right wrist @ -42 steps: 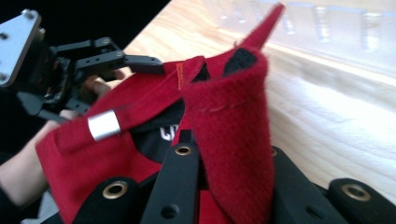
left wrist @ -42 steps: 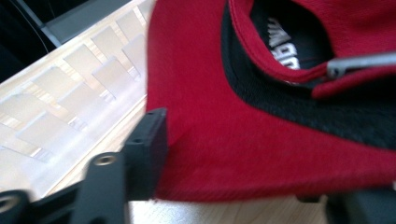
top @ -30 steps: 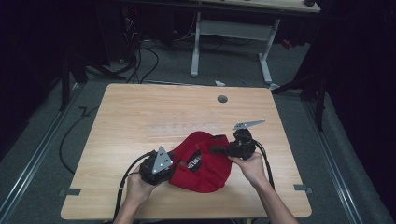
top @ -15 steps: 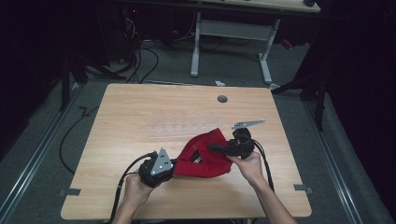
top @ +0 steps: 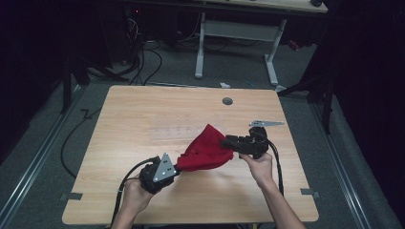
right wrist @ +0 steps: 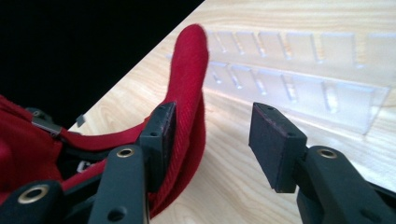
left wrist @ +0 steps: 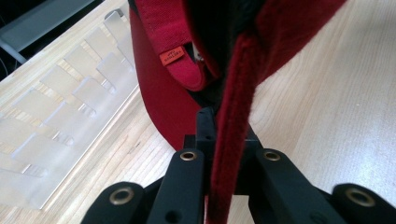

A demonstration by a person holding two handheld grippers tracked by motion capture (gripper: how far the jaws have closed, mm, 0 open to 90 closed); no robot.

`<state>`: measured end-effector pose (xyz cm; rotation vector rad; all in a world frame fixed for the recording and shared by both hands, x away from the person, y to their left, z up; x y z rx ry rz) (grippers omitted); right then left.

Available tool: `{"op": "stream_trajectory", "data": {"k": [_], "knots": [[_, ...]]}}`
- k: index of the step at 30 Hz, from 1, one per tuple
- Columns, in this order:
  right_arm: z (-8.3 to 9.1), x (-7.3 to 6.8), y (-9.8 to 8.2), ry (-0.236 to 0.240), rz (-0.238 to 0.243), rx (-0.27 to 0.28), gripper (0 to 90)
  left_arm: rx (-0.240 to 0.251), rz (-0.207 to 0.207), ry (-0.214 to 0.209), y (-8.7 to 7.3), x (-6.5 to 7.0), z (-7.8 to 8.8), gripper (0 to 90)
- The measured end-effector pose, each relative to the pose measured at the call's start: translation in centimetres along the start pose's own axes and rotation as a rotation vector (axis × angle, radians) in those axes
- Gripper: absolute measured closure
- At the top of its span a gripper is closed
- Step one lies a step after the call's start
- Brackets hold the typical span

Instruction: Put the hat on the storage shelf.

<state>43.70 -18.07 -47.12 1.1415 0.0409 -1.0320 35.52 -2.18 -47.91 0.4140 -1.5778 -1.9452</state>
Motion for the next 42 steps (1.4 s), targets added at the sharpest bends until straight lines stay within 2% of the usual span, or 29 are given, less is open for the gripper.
{"op": "stream_trajectory", "data": {"k": [7,10,12,15,16,20,22,25,26,28,30,32,33,35,36,37,39,40,42], "knots": [[0.3,0.2,0.4,-0.005,-0.008,0.036,47.3,-0.003,0.008,0.009,-0.1,-0.3,0.1,85.7],[0.7,0.3,0.7,-0.01,-0.022,0.071,44.5,-0.01,0.008,0.022,-0.3,-0.6,0.3,85.7],[1.2,0.7,1.0,-0.017,-0.029,0.099,42.6,0.0,0.022,0.032,-0.2,-1.0,0.5,85.7],[1.4,0.8,1.0,-0.022,-0.028,0.105,42.0,-0.003,0.025,0.046,-0.2,-1.4,0.6,85.7],[1.5,1.2,0.9,-0.043,-0.025,0.116,42.1,0.012,0.052,0.051,0.0,-1.9,0.8,85.7],[1.6,2.0,0.3,-0.053,-0.039,0.112,41.6,0.032,0.083,0.066,0.2,-2.6,1.1,85.7],[1.3,2.9,-0.6,-0.101,-0.021,0.077,40.9,0.047,0.101,0.075,0.5,-3.3,1.4,85.7],[1.0,3.5,-1.4,-0.129,-0.009,0.07,40.8,0.066,0.122,0.079,0.9,-3.7,1.6,85.7],[0.6,4.2,-2.3,-0.164,-0.003,0.035,40.4,0.082,0.142,0.084,1.2,-4.1,1.7,85.6],[0.3,4.6,-2.8,-0.178,0.003,0.032,40.3,0.089,0.153,0.087,1.4,-4.3,1.7,85.6],[-0.3,5.7,-4.4,-0.225,0.011,-0.001,39.9,0.108,0.189,0.1,1.8,-5.0,1.7,85.6],[-0.8,6.5,-5.5,-0.261,0.018,-0.026,39.7,0.113,0.2,0.103,1.9,-5.3,1.7,85.6],[-0.8,6.5,-5.5,-0.261,0.018,-0.026,39.7,0.118,0.207,0.107,2.0,-5.5,1.8,85.6],[-1.4,7.4,-6.9,-0.315,0.034,-0.06,39.4,0.132,0.23,0.117,2.3,-6.1,2.0,85.6],[-1.4,7.4,-6.9,-0.315,0.034,-0.06,39.4,0.132,0.23,0.117,2.3,-6.1,2.0,85.6],[-1.7,8.0,-7.5,-0.35,0.048,-0.076,39.4,0.138,0.241,0.12,2.4,-6.2,2.0,85.6],[-1.8,8.2,-7.7,-0.368,0.056,-0.08,39.4,0.146,0.248,0.123,2.5,-6.5,2.1,85.6],[-1.9,8.6,-8.2,-0.402,0.072,-0.088,39.1,0.154,0.256,0.129,2.7,-6.9,2.2,85.6],[-2.0,9.0,-8.5,-0.431,0.088,-0.095,39.0,0.165,0.265,0.137,3.0,-7.3,2.3,85.6]]}}
Point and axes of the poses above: each handheld gripper's, and its own axes: z roughly backward along the jaws, y roughly out of its top, x roughly to its right, the point moved 9 cm from there along -z, roughly forward along the jaws, and after that the axes turned 5 degrees about -z, right-handed, at the moved point
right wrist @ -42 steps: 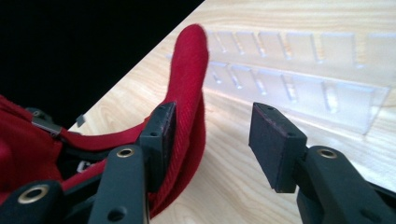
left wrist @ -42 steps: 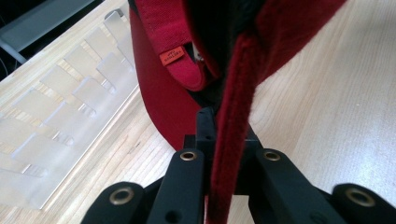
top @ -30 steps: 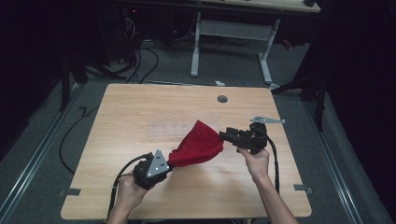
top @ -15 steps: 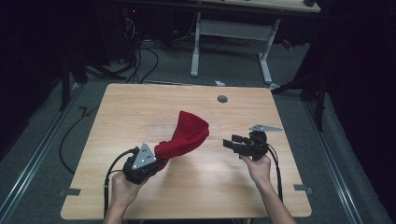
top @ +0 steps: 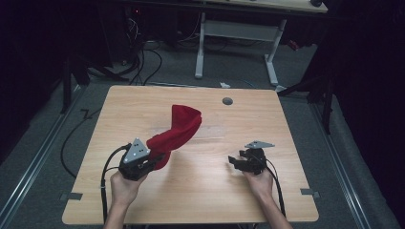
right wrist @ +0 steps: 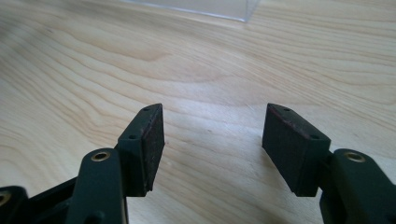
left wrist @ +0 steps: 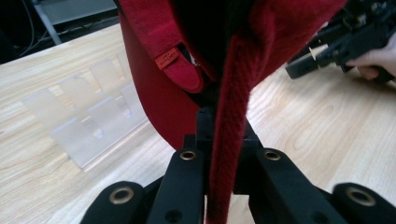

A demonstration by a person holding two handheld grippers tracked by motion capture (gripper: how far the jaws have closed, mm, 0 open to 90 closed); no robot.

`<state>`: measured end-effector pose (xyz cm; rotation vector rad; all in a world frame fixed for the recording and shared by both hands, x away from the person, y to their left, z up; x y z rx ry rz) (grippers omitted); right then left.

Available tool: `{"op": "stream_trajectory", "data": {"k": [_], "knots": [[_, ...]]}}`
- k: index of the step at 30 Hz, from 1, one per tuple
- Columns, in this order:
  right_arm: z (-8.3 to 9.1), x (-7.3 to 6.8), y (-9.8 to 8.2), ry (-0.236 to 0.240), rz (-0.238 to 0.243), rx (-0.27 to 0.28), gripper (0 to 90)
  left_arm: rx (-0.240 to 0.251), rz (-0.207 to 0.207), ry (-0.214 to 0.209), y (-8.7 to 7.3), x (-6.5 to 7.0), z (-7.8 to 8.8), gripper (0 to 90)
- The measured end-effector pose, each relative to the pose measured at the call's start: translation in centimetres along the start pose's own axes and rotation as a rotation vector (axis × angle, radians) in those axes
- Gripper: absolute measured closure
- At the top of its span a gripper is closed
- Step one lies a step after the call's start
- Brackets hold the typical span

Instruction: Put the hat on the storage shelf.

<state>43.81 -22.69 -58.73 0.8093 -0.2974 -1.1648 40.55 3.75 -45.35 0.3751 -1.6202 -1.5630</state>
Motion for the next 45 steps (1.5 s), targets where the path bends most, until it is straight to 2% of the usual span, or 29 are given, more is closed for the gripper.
{"op": "stream_trajectory", "data": {"k": [2,3,6,9,11,13,18,20,22,28,32,39,45], "knots": [[-0.2,0.2,-0.2,-0.019,0.012,0.008,38.6,0.007,0.008,0.004,0.2,-0.1,0.0,85.5],[-0.2,0.2,-0.2,-0.027,0.009,0.012,38.5,0.018,0.028,0.008,0.6,-0.4,0.0,85.5],[-0.2,0.3,-0.2,-0.041,0.022,0.016,38.1,0.028,0.036,0.013,0.9,-0.6,0.0,85.5],[-0.3,0.3,-0.3,-0.069,0.046,0.029,38.0,0.045,0.056,0.02,1.4,-1.1,-0.1,85.5],[-0.4,0.2,-0.3,-0.093,0.069,0.024,37.8,0.068,0.087,0.023,2.0,-1.5,-0.2,85.5],[-0.5,0.1,-0.4,-0.116,0.097,0.02,37.6,0.072,0.093,0.027,2.2,-1.6,-0.2,85.5],[-0.5,0.1,-0.4,-0.116,0.094,0.019,37.5,0.109,0.13,0.037,3.5,-2.5,-0.2,85.5],[-0.5,0.1,-0.4,-0.116,0.093,0.019,37.5,0.115,0.129,0.043,3.7,-2.7,-0.2,85.6],[-0.5,0.1,-0.4,-0.117,0.09,0.019,37.3,0.134,0.151,0.049,4.4,-3.2,-0.2,85.5],[-0.4,0.1,-0.4,-0.117,0.091,0.019,37.3,0.159,0.173,0.059,5.4,-4.1,-0.5,85.5],[-0.4,0.1,-0.4,-0.117,0.09,0.02,37.3,0.169,0.177,0.085,5.9,-5.0,-0.8,85.5],[-0.4,0.0,-0.4,-0.118,0.089,0.021,37.1,0.191,0.175,0.094,6.8,-5.9,-1.2,85.5],[-0.4,0.0,-0.5,-0.119,0.087,0.02,37.1,0.209,0.179,0.125,7.4,-7.1,-2.0,85.4]]}}
Point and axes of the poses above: each handheld gripper's, and its own axes: z roughly backward along the jaws, y roughly out of its top, x roughly to its right, the point moved 9 cm from there along -z, roughly forward along the jaws, and after that the axes turned 5 degrees about -z, right-handed, at the moved point
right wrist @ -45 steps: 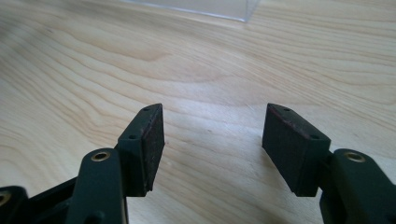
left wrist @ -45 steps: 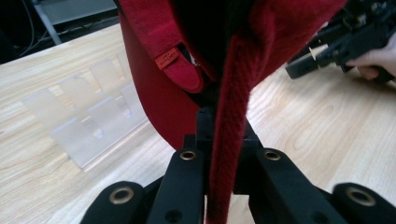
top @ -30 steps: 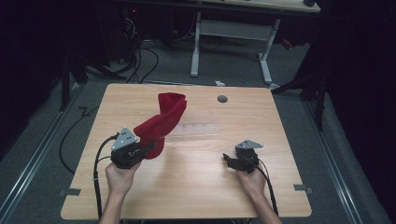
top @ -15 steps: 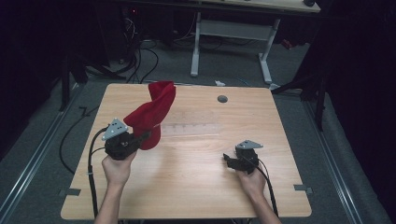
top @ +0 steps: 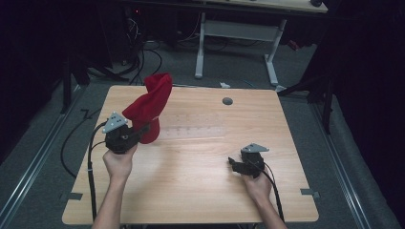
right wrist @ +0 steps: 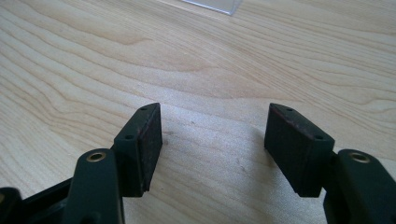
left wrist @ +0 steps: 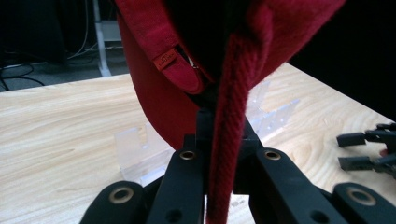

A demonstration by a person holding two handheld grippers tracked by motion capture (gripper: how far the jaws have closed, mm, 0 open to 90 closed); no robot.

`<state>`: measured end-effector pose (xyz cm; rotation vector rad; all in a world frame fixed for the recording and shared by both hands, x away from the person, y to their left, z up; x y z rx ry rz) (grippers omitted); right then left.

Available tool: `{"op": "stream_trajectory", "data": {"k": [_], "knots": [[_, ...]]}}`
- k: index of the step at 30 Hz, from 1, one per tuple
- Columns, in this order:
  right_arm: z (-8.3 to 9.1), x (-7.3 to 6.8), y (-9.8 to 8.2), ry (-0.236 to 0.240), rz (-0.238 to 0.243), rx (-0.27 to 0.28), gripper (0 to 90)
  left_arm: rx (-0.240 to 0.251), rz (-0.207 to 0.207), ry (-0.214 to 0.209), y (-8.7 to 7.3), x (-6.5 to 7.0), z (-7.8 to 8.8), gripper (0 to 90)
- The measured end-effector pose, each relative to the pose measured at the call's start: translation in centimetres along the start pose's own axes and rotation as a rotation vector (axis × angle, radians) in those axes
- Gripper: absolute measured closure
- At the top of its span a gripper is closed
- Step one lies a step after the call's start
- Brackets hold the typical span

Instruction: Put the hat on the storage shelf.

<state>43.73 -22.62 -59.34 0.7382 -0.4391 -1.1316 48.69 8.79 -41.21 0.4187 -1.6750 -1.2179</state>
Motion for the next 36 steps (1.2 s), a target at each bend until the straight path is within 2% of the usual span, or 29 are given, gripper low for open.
{"op": "stream_trajectory", "data": {"k": [5,7,11,20,26,32,36], "knots": [[0.0,0.0,0.0,0.0,0.0,0.0,37.0,0.017,0.003,0.001,0.5,-0.3,-0.8,85.4],[0.0,0.0,0.0,0.001,0.0,0.0,36.9,0.011,-0.016,0.011,0.6,-0.5,-1.4,85.4],[0.0,0.0,0.0,0.001,0.0,0.0,36.8,0.011,-0.019,0.015,0.6,-0.6,-2.1,85.4],[0.0,0.0,0.0,0.001,0.003,0.002,36.7,0.031,-0.003,0.04,0.7,-2.1,-3.2,85.4],[0.0,0.0,0.0,0.001,0.004,0.001,36.7,0.024,-0.024,0.057,-0.2,-2.8,-4.1,85.4],[0.0,-0.1,0.0,0.001,0.004,0.002,36.6,0.023,-0.018,0.066,-0.5,-3.2,-4.6,85.4],[0.0,-0.1,0.0,0.002,0.005,0.002,36.6,0.018,-0.038,0.083,-0.9,-3.6,-4.9,85.4]]}}
Point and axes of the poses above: each handheld gripper's, and its own axes: z roughly backward along the jaws, y roughly out of its top, x roughly to its right, the point moved 9 cm from there along -z, roughly forward along the jaws, and after that the axes turned 5 degrees about -z, right-handed, at the moved point
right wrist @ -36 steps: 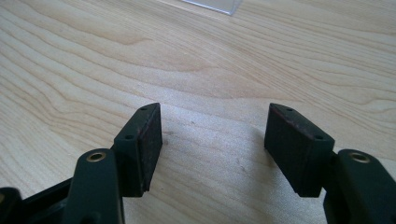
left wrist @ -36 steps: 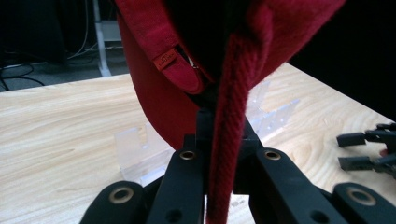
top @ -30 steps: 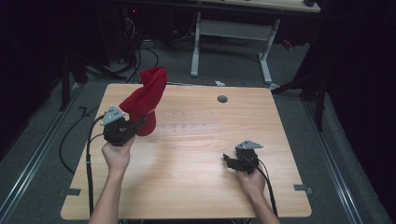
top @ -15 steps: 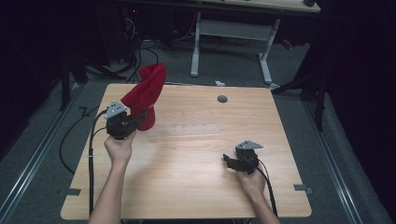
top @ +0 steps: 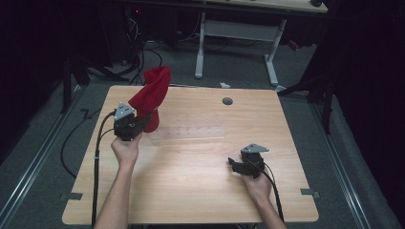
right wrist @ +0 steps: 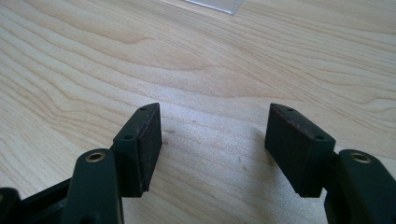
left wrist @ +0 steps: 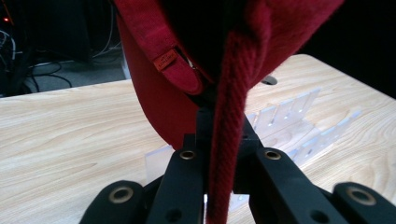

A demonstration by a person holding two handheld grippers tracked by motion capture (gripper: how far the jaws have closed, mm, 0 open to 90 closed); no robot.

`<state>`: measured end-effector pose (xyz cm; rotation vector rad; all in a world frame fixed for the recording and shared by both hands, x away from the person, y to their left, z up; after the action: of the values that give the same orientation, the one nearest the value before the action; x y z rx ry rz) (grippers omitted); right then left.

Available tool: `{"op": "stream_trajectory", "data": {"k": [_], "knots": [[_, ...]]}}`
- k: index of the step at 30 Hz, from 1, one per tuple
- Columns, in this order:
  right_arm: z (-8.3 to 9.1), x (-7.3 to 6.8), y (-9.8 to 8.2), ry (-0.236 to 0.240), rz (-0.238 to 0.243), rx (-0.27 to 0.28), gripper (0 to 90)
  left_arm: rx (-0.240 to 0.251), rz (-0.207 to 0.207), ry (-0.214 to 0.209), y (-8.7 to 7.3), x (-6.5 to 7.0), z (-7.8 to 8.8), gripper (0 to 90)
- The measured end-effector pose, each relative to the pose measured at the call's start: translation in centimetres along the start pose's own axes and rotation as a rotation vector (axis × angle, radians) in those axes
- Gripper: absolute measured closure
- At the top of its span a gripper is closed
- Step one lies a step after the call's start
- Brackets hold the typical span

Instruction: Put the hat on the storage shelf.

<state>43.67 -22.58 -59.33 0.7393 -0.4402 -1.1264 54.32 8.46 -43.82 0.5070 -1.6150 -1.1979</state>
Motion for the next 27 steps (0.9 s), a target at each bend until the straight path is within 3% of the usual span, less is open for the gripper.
{"op": "stream_trajectory", "data": {"k": [13,27], "knots": [[0.0,0.0,0.0,0.0,-0.002,0.0,36.6,0.011,-0.003,0.018,-0.6,0.0,-0.7,85.3],[0.0,0.0,0.0,0.001,0.001,0.0,36.4,0.004,0.029,0.046,-1.5,-0.7,-0.8,85.3]]}}
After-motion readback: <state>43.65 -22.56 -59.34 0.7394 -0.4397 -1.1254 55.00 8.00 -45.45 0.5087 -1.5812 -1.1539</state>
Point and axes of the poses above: each handheld gripper's, and its own axes: z roughly backward along the jaws, y roughly out of its top, x roughly to its right, the point moved 9 cm from there along -z, roughly forward along the jaws, and after that the axes turned 5 degrees about -z, right-handed, at the moved point
